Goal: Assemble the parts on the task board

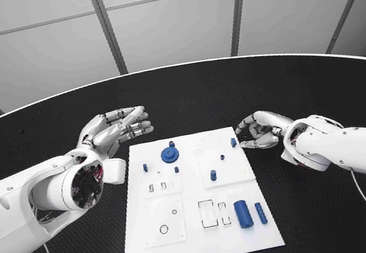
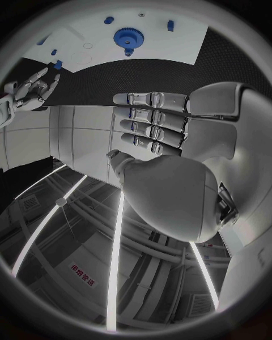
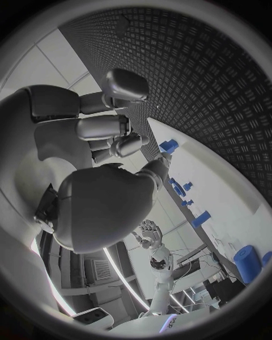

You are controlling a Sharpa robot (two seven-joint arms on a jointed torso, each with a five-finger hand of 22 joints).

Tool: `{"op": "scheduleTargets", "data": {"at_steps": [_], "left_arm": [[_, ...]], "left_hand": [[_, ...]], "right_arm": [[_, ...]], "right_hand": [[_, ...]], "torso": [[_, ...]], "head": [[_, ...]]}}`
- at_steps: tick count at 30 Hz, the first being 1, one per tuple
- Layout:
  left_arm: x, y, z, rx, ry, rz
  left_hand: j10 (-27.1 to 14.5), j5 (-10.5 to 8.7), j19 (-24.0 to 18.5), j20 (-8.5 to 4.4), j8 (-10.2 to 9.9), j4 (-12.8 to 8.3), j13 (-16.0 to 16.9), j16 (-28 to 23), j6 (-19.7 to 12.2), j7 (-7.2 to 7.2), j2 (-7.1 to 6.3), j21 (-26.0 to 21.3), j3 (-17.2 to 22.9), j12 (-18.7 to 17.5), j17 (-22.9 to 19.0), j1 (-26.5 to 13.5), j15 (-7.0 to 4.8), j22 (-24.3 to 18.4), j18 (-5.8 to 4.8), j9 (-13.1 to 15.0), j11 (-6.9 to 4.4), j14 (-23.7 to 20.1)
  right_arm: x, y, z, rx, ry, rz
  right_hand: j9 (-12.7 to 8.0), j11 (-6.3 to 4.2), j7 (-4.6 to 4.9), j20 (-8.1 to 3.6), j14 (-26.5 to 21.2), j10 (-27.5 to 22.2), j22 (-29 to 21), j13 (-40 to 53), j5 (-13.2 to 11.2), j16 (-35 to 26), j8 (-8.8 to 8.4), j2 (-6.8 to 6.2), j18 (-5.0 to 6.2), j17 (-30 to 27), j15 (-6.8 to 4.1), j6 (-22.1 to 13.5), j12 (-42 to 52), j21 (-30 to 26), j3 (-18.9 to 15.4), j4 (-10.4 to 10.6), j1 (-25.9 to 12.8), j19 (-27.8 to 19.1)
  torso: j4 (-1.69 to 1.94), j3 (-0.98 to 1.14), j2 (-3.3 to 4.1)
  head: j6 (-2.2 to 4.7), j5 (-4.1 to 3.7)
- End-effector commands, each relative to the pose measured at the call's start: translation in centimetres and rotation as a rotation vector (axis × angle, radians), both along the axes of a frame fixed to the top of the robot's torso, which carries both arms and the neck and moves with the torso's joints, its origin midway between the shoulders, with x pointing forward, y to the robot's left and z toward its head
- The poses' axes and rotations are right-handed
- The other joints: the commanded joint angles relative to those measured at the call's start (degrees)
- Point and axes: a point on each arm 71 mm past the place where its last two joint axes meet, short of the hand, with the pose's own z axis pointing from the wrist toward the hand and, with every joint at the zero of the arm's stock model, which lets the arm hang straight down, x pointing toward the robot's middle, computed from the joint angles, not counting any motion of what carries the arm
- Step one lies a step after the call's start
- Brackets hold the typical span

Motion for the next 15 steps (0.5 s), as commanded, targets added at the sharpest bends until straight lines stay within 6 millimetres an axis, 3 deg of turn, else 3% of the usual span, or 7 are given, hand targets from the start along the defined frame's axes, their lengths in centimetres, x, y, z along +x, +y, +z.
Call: {"op": "scheduleTargets", "data": {"at_steps": [1,3,5,7,9,15], "left_arm": [[-0.01,0.22,0.0,0.001,0.0,0.005],[0.01,0.3,0.0,0.002,0.0,0.007],[-0.01,0.31,0.0,0.001,0.0,0.007],[-0.03,0.29,0.01,0.001,0.0,0.006],[-0.02,0.27,0.0,0.001,0.0,0.006],[-0.02,0.25,0.0,0.001,0.0,0.006]], "left_hand": [[0.2,-0.24,0.0,0.37,-0.2,0.0,0.0,-0.3,-0.2,2.01,-0.48,0.0,-0.1,-0.2,0.0,0.1,-0.11,-0.1,0.73,0.0,0.26,-0.4],[0.2,-0.24,0.0,0.37,-0.2,0.0,0.0,-0.3,-0.2,2.01,-0.48,0.0,-0.1,-0.2,0.0,0.1,-0.11,-0.1,0.73,0.0,0.26,-0.4],[0.2,-0.24,0.0,0.37,-0.2,0.0,0.0,-0.3,-0.2,2.01,-0.48,0.0,-0.1,-0.2,0.0,0.1,-0.11,-0.1,0.73,0.0,0.26,-0.4],[0.2,-0.24,0.0,0.37,-0.2,0.0,0.0,-0.3,-0.2,2.01,-0.48,0.0,-0.1,-0.2,0.0,0.1,-0.11,-0.1,0.73,0.0,0.26,-0.4],[0.2,-0.24,0.0,0.37,-0.2,0.0,0.0,-0.3,-0.2,2.01,-0.48,0.0,-0.1,-0.2,0.0,0.1,-0.11,-0.1,0.73,0.0,0.26,-0.4],[0.2,-0.24,0.0,0.37,-0.2,0.0,0.0,-0.3,-0.2,2.01,-0.48,0.0,-0.1,-0.2,0.0,0.1,-0.11,-0.1,0.73,0.0,0.26,-0.4]], "right_arm": [[-0.18,0.04,-0.29,0.004,-0.002,-0.003],[-0.19,0.01,-0.44,0.003,0.0,-0.006],[-0.18,0.06,-0.53,0.003,0.003,-0.007],[-0.15,0.15,-0.62,0.002,0.006,-0.005],[-0.13,0.21,-0.67,0.002,0.008,-0.005],[-0.06,0.38,-0.74,0.002,0.01,-0.005]], "right_hand": [[0.1,0.03,0.0,-0.08,4.7,0.5,0.1,0.2,0.5,0.3,0.22,-0.1,0.31,9.8,-0.41,0.3,0.5,0.3,0.1,-0.5,0.6,0.6],[0.1,0.03,0.01,-0.08,4.8,0.6,0.3,0.3,0.5,0.3,0.21,-0.11,0.27,9.9,-0.41,0.3,0.6,0.5,0.1,-0.5,0.6,0.7],[0.1,0.04,0.01,-0.08,4.8,0.7,0.3,0.4,0.5,0.4,0.2,-0.13,0.25,10.0,-0.41,0.3,0.7,0.5,0.1,-0.5,0.6,0.7],[0.1,0.05,0.02,-0.08,4.8,0.7,0.4,0.4,0.5,0.4,0.2,-0.14,0.24,10.0,-0.4,0.3,0.7,0.6,0.1,-0.5,0.6,0.8],[0.1,0.05,0.02,-0.08,4.8,0.7,0.4,0.4,0.5,0.4,0.2,-0.14,0.24,10.0,-0.4,0.3,0.7,0.6,0.1,-0.5,0.6,0.8],[0.1,0.09,0.08,-0.08,4.8,0.9,0.5,0.6,0.6,0.5,0.17,-0.12,0.2,10.2,-0.39,0.3,0.9,0.7,0.1,-0.5,0.6,0.8]], "torso": [[-0.12,0.29,0.05],[-0.09,0.12,0.04],[-0.02,0.08,0.18],[-0.01,0.16,0.37],[-0.04,0.45,0.41],[0.19,0.25,0.41]], "head": [[-0.46,0.13],[-0.29,-0.16],[-0.14,-0.24],[-0.16,-0.04],[-0.31,0.09],[-0.31,-0.05]]}}
